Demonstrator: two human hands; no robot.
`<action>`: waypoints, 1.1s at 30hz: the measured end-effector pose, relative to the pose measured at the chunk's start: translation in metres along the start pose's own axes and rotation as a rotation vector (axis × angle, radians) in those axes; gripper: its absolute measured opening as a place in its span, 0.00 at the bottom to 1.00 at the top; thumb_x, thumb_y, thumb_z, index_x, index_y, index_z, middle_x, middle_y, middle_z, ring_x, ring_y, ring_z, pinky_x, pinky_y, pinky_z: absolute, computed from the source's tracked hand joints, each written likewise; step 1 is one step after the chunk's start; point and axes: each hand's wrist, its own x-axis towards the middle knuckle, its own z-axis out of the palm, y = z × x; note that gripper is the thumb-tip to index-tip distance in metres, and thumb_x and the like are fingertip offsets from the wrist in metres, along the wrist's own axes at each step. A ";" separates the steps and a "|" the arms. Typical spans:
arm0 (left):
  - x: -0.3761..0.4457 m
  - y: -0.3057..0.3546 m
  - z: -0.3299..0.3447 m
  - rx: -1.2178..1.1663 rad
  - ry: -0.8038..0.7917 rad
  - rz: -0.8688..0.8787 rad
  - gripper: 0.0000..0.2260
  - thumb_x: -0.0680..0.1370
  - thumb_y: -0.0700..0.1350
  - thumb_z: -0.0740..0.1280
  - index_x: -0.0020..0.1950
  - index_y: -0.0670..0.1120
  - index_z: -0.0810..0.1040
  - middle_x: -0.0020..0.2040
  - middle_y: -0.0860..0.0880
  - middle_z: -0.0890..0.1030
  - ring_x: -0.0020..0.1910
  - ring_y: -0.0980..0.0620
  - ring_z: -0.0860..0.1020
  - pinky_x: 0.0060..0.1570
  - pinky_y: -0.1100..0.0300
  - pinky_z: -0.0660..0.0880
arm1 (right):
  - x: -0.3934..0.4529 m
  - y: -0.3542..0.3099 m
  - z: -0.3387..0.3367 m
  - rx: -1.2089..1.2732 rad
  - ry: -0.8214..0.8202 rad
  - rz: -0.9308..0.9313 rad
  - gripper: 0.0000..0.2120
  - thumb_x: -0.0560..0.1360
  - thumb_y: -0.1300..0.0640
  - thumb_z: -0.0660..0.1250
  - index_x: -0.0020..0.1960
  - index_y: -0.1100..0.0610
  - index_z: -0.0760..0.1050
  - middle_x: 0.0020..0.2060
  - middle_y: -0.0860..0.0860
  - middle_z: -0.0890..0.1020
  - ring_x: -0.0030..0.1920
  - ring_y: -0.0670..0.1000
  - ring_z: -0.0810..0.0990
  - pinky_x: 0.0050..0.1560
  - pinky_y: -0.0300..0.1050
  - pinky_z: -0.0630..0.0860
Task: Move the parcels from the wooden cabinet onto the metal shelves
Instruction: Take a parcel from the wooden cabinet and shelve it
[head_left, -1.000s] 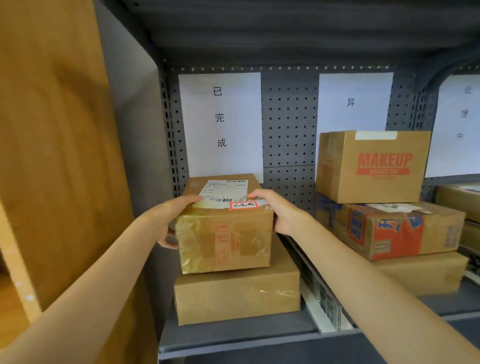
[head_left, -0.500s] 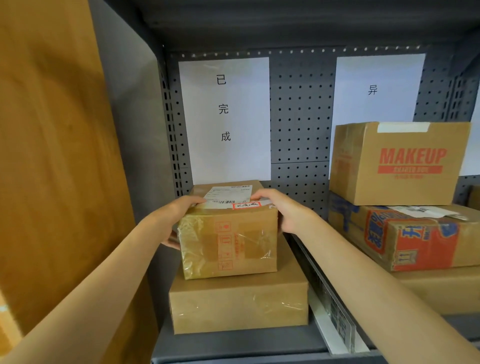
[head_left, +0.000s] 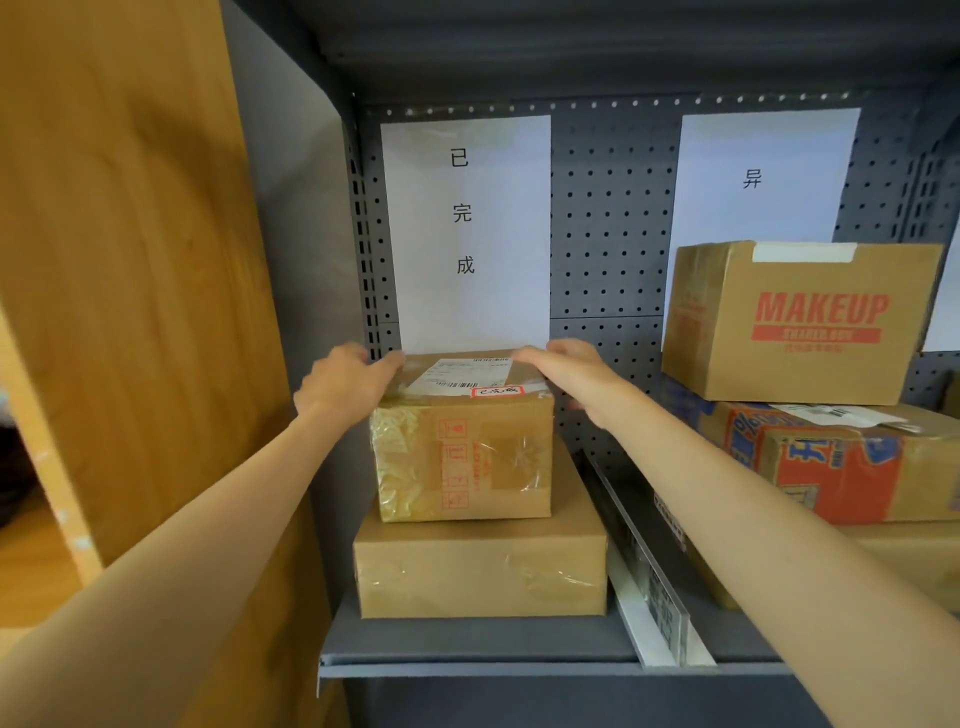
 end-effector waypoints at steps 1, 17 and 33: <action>-0.003 0.003 -0.003 0.024 0.046 0.047 0.26 0.78 0.63 0.59 0.66 0.45 0.72 0.59 0.44 0.79 0.53 0.46 0.76 0.51 0.53 0.72 | -0.003 -0.001 -0.003 -0.064 0.035 -0.068 0.32 0.75 0.48 0.68 0.75 0.58 0.61 0.70 0.54 0.69 0.68 0.54 0.69 0.58 0.45 0.66; -0.082 -0.011 -0.055 0.467 0.280 0.472 0.22 0.78 0.58 0.61 0.66 0.46 0.72 0.56 0.45 0.79 0.53 0.44 0.77 0.50 0.51 0.73 | -0.087 -0.018 0.022 -0.848 0.289 -0.546 0.30 0.76 0.47 0.66 0.74 0.55 0.61 0.70 0.55 0.65 0.68 0.58 0.64 0.66 0.51 0.63; -0.168 -0.193 -0.233 0.501 0.298 0.497 0.19 0.77 0.54 0.62 0.64 0.45 0.73 0.60 0.43 0.76 0.58 0.40 0.74 0.57 0.47 0.69 | -0.272 -0.112 0.186 -0.848 0.348 -0.567 0.28 0.76 0.48 0.65 0.73 0.56 0.62 0.68 0.56 0.67 0.67 0.59 0.65 0.65 0.51 0.64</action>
